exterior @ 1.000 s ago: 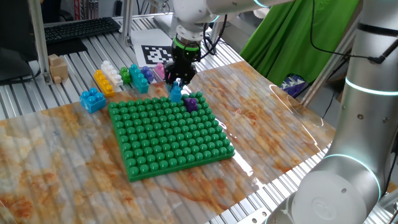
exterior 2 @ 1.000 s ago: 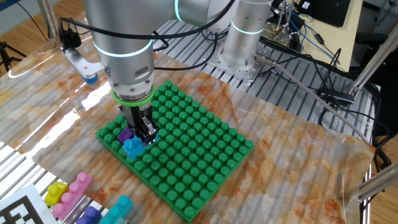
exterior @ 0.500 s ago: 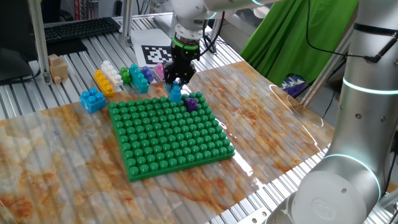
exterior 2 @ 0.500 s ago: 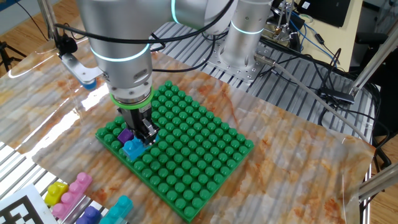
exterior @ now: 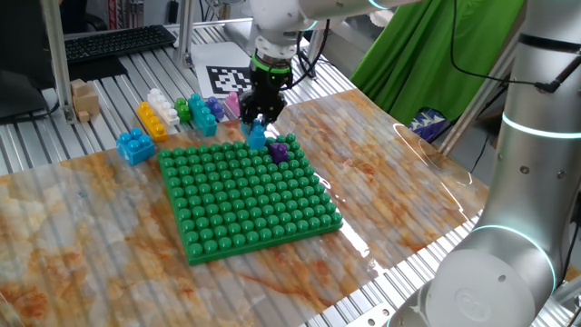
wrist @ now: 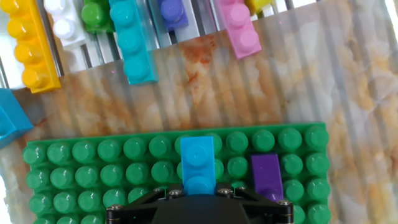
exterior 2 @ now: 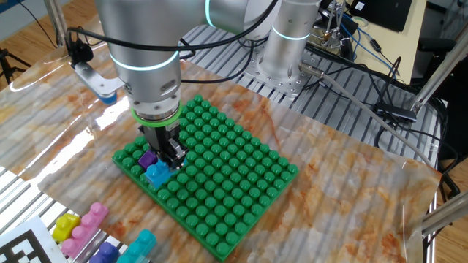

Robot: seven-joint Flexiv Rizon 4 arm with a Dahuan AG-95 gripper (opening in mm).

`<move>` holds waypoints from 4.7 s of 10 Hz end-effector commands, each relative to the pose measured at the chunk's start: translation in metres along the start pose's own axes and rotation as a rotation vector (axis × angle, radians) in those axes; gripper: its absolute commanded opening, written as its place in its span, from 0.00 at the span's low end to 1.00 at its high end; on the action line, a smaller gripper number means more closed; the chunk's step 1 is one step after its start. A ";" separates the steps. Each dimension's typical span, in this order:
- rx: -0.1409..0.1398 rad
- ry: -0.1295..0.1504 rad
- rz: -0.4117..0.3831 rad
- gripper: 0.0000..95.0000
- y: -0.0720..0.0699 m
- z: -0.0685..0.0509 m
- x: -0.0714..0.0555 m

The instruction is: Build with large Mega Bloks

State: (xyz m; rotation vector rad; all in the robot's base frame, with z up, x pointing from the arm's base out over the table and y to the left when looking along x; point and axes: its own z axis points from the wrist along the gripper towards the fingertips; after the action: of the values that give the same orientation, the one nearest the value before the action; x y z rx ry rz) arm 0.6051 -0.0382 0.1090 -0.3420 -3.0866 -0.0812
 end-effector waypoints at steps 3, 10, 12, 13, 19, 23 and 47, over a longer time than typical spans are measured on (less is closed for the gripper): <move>-0.005 -0.006 0.002 0.00 -0.012 0.010 0.024; -0.028 -0.044 0.060 0.00 -0.016 0.029 0.035; -0.029 -0.048 0.067 0.00 -0.017 0.034 0.037; -0.032 -0.050 0.070 0.00 -0.018 0.037 0.039; -0.046 -0.068 0.086 0.00 -0.019 0.047 0.040; -0.049 -0.069 0.095 0.00 -0.016 0.049 0.035; -0.059 -0.112 0.116 0.00 -0.014 0.078 0.035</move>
State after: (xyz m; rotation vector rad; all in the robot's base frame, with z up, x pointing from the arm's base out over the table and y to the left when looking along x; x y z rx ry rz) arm 0.5654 -0.0420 0.0471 -0.5473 -3.1700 -0.1492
